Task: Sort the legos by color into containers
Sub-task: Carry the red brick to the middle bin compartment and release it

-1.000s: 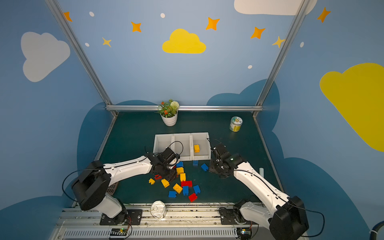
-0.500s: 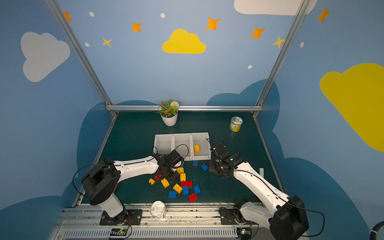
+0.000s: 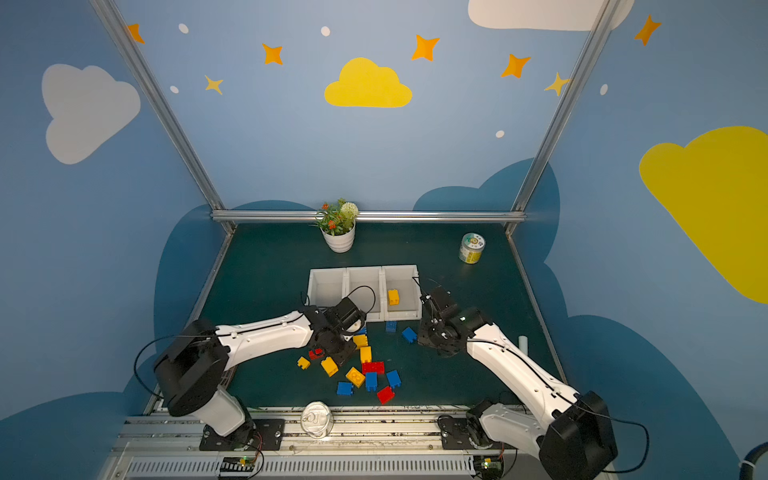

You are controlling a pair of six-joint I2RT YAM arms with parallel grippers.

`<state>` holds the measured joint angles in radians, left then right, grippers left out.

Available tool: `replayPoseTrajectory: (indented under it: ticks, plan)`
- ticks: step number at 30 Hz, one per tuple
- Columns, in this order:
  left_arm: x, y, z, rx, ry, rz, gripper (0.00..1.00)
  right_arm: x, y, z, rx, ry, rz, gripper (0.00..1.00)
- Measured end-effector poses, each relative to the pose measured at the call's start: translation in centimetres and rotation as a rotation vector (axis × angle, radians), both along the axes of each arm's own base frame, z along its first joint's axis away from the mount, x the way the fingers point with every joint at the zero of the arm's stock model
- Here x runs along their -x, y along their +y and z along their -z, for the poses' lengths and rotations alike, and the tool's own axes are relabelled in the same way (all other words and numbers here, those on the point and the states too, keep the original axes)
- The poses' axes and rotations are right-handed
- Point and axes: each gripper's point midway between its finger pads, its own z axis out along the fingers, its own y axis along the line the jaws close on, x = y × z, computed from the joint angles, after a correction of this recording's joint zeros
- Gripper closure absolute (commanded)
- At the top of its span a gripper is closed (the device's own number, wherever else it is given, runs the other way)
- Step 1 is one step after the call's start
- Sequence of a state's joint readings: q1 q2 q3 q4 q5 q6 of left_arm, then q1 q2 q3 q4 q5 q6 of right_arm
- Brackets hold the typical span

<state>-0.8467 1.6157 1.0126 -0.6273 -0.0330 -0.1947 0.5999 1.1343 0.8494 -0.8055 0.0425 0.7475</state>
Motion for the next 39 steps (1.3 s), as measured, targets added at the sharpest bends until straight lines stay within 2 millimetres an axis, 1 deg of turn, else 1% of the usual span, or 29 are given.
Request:
replayPoseTrajectory:
  ticks: [2, 6, 8, 10, 12, 15, 17, 20, 23, 26, 28, 30, 33, 39]
  plan:
    - [-0.9, -0.9, -1.9, 0.036, -0.033, -0.004, 0.68, -0.1, 0.1, -0.1, 0.000, -0.004, -0.006, 0.58]
    - [-3.7, -3.3, -6.3, 0.117, -0.140, -0.015, 0.68, -0.3, 0.2, -0.4, 0.000, -0.010, -0.015, 0.58]
    - [-5.1, -4.2, -7.9, 0.145, -0.180, -0.022, 0.67, -0.2, 0.2, -0.4, 0.001, -0.009, -0.016, 0.58]
    - [-7.1, -5.1, -9.1, 0.161, -0.213, -0.034, 0.67, -0.2, 0.2, -0.4, 0.001, -0.010, -0.018, 0.58]
    - [-9.7, -5.7, -9.7, 0.164, -0.240, -0.062, 0.67, -0.2, 0.2, -0.5, -0.001, -0.011, -0.019, 0.59]
    - [-13.3, -5.8, -9.3, 0.144, -0.264, -0.110, 0.66, 0.0, 0.2, -0.8, -0.006, -0.020, -0.022, 0.59]
    - [-15.2, -5.7, -8.6, 0.129, -0.263, -0.135, 0.66, 0.1, 0.1, -1.2, -0.012, -0.031, -0.021, 0.59]
    - [-17.2, -5.6, -7.6, 0.113, -0.257, -0.158, 0.66, 0.2, 0.0, -1.6, -0.023, -0.048, -0.021, 0.59]
    - [-18.1, -5.6, -6.6, 0.100, -0.244, -0.167, 0.65, 0.4, -0.1, -1.7, -0.024, -0.051, -0.020, 0.59]
    - [-18.2, -5.6, -5.8, 0.091, -0.228, -0.171, 0.62, 0.5, -0.3, -1.7, -0.020, -0.047, -0.020, 0.59]
    - [-18.2, -5.6, -5.6, 0.089, -0.220, -0.182, 0.57, 0.6, -0.4, -1.7, -0.018, -0.044, -0.020, 0.59]
    - [-18.1, -5.5, -5.4, 0.092, -0.213, -0.193, 0.48, 0.7, -0.4, -1.8, -0.018, -0.046, -0.019, 0.58]
    - [-17.9, -5.4, -5.0, 0.090, -0.205, -0.205, 0.42, 0.8, -0.5, -1.9, -0.024, -0.051, -0.012, 0.58]
    - [-16.8, -4.5, -3.9, 0.078, -0.181, -0.228, 0.39, 1.3, -0.8, -1.7, -0.029, -0.049, -0.001, 0.58]
